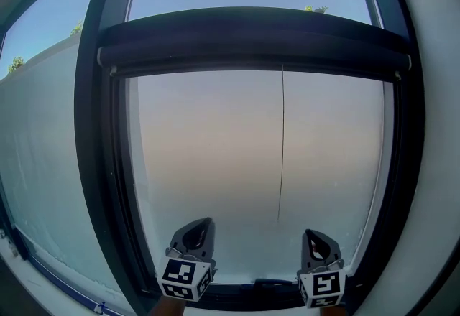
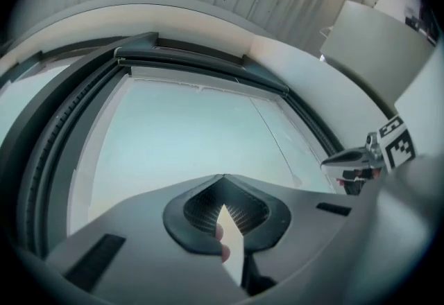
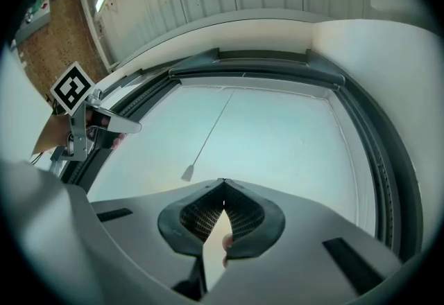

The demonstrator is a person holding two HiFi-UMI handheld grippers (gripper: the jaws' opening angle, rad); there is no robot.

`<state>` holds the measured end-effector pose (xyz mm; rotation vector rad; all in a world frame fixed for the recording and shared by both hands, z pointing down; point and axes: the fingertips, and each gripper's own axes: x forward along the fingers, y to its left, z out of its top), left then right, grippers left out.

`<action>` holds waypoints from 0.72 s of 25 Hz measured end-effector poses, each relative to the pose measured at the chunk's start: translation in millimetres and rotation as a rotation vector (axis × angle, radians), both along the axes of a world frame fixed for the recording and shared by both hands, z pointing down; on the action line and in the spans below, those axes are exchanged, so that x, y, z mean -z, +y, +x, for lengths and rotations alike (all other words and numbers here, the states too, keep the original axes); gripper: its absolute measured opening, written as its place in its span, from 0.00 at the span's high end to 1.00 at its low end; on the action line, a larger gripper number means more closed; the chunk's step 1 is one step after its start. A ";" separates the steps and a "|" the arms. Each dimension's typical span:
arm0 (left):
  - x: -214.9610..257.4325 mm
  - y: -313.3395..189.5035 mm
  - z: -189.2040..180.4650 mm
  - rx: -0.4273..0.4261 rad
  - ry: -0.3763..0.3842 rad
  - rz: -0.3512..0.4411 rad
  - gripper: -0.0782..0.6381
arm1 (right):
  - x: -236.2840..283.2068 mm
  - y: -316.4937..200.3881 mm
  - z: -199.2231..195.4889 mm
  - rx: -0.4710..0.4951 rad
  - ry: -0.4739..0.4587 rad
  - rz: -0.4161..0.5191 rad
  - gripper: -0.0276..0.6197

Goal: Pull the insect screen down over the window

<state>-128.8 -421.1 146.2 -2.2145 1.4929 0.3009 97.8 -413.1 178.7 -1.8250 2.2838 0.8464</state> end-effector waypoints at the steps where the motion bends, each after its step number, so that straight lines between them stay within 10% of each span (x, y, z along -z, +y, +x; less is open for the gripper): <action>1: 11.1 -0.5 0.6 -0.019 0.017 0.009 0.89 | 8.9 -3.2 5.7 -0.006 -0.016 0.007 0.95; 10: 99.0 5.0 2.5 -0.005 0.056 0.130 0.89 | 123.5 -1.9 26.5 0.008 -0.171 0.167 0.95; 18: 178.2 12.6 24.9 0.039 -0.029 0.232 0.89 | 210.7 5.9 5.0 0.000 -0.008 0.247 0.95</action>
